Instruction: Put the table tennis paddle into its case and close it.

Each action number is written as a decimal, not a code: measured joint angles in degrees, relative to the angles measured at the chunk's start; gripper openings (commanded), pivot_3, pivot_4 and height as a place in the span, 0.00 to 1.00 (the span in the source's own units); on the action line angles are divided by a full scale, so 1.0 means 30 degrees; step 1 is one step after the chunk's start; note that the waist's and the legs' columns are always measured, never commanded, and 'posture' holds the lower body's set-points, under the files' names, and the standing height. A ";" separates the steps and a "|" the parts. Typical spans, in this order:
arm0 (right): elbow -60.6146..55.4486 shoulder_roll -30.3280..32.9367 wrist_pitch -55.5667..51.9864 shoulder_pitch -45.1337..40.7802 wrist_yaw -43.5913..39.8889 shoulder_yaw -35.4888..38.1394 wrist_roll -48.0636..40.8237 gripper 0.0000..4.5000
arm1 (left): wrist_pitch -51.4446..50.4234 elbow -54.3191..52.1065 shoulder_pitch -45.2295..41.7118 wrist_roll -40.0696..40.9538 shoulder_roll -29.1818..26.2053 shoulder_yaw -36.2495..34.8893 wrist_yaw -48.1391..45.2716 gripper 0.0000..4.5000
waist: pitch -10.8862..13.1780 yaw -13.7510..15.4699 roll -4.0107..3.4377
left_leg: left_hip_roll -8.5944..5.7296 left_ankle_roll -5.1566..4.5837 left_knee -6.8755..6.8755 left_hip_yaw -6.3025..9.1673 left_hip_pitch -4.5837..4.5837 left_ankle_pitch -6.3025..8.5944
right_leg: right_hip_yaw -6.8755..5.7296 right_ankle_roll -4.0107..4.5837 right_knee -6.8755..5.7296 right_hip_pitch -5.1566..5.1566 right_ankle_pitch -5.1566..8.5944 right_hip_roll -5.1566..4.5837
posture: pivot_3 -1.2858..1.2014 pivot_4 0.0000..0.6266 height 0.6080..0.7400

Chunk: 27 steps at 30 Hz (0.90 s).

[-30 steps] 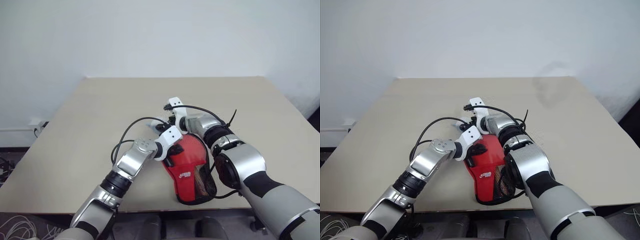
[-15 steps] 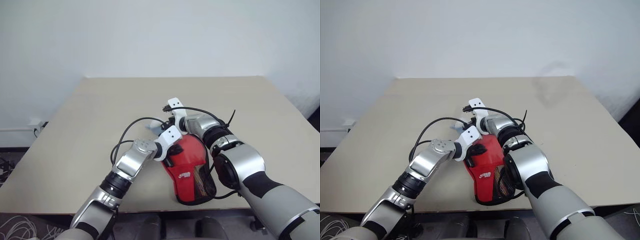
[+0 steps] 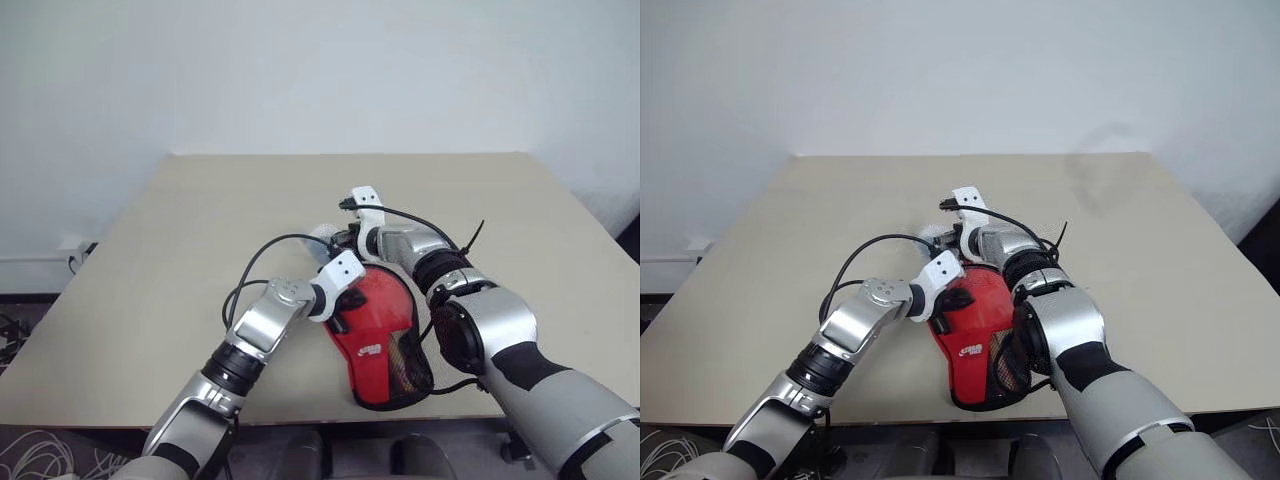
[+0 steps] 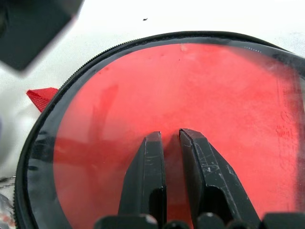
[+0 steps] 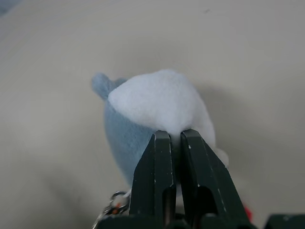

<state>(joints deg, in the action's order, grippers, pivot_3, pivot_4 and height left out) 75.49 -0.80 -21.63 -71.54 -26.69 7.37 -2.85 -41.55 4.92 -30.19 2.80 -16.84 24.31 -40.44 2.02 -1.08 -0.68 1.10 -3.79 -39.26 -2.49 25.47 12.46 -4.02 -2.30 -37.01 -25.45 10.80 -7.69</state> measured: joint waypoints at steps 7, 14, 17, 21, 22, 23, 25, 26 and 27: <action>-0.0084 0.1797 0.0798 0.0003 0.1143 0.0656 -0.0161 0.01 | -0.0558 0.0004 -0.0145 0.0036 0.0211 -0.0100 -0.0028 0.13 | 0.0000 0.0011 0.0000 | -0.0045 -0.0003 0.0004 0.0004 0.0000 -0.0002 | -0.0003 -0.0003 0.0017 0.0012 0.0002 -0.0036 | 0.52 0.00 0.61; -0.0353 0.3369 0.0469 0.0456 0.1184 0.0832 -0.0330 0.01 | -0.0931 0.0059 -0.0218 0.0055 0.0483 -0.0238 -0.0024 0.13 | 0.0001 0.0032 0.0000 | -0.0074 -0.0011 0.0002 0.0016 0.0001 -0.0006 | -0.0004 -0.0004 0.0048 0.0040 0.0004 -0.0053 | 0.52 0.00 0.61; -0.0959 0.4266 -0.0363 0.1025 0.0840 0.0675 -0.0369 0.01 | -0.0943 0.0056 -0.0214 0.0062 0.0531 -0.0242 -0.0030 0.13 | 0.0001 0.0052 -0.0001 | -0.0087 -0.0015 0.0001 0.0016 0.0001 -0.0008 | -0.0001 -0.0006 0.0062 0.0047 0.0004 -0.0062 | 0.52 0.00 0.61; -0.3361 0.5568 -0.2145 0.2284 -0.0585 0.0057 -0.0373 0.01 | -0.0979 0.0057 -0.0194 0.0054 0.0658 -0.0251 0.0008 0.13 | 0.0001 0.0139 -0.0001 | -0.0099 -0.0028 0.0000 0.0028 0.0000 -0.0015 | -0.0002 -0.0009 0.0071 0.0059 0.0006 -0.0068 | 0.52 0.00 0.61; -0.3995 0.5898 -0.2645 0.2633 -0.0878 -0.0121 -0.0374 0.01 | -0.0979 0.0056 -0.0186 0.0059 0.0703 -0.0254 0.0030 0.13 | 0.0001 0.0196 -0.0002 | -0.0099 -0.0029 -0.0001 0.0026 0.0000 -0.0016 | -0.0001 -0.0010 0.0071 0.0054 0.0007 -0.0070 | 0.52 0.00 0.61; -0.4866 0.6232 -0.3235 0.3111 -0.1211 -0.0293 -0.0393 0.01 | -0.0981 0.0058 -0.0185 0.0063 0.0759 -0.0253 0.0044 0.13 | 0.0001 0.0273 -0.0001 | -0.0098 -0.0030 -0.0001 0.0029 0.0001 -0.0016 | -0.0002 -0.0010 0.0074 0.0055 0.0007 -0.0069 | 0.52 0.00 0.61; -0.7091 0.7150 -0.4968 0.4346 -0.2048 -0.0568 -0.0575 0.01 | -0.0981 0.0046 -0.0144 0.0079 0.0874 -0.0254 0.0061 0.13 | 0.0001 0.0397 -0.0002 | -0.0102 -0.0030 0.0000 0.0030 0.0000 -0.0016 | -0.0002 -0.0014 0.0075 0.0054 0.0010 -0.0072 | 0.52 0.00 0.61; -0.8080 0.7472 -0.5762 0.4839 -0.2345 -0.0603 -0.0701 0.01 | -0.0981 0.0035 -0.0138 0.0089 0.0881 -0.0254 0.0055 0.13 | 0.0000 0.0429 -0.0005 | -0.0099 -0.0030 0.0001 0.0030 0.0000 -0.0016 | -0.0004 -0.0016 0.0076 0.0053 0.0011 -0.0072 | 0.52 0.00 0.61; -0.9161 0.7772 -0.6481 0.5371 -0.2677 -0.0653 -0.0893 0.01 | -0.0981 0.0033 -0.0140 0.0096 0.0900 -0.0251 0.0048 0.13 | 0.0000 0.0470 -0.0005 | -0.0098 -0.0030 0.0003 0.0032 0.0000 -0.0016 | -0.0006 -0.0017 0.0077 0.0052 0.0011 -0.0071 | 0.52 0.00 0.61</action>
<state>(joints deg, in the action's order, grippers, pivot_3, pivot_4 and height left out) 48.01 22.52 -41.07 -55.43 -34.72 5.41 -5.53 -44.50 5.02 -30.61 3.09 -14.14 23.56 -40.30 2.02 0.33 -0.69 0.81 -3.88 -39.25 -2.40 25.47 12.41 -4.04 -2.35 -36.78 -25.29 10.83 -7.90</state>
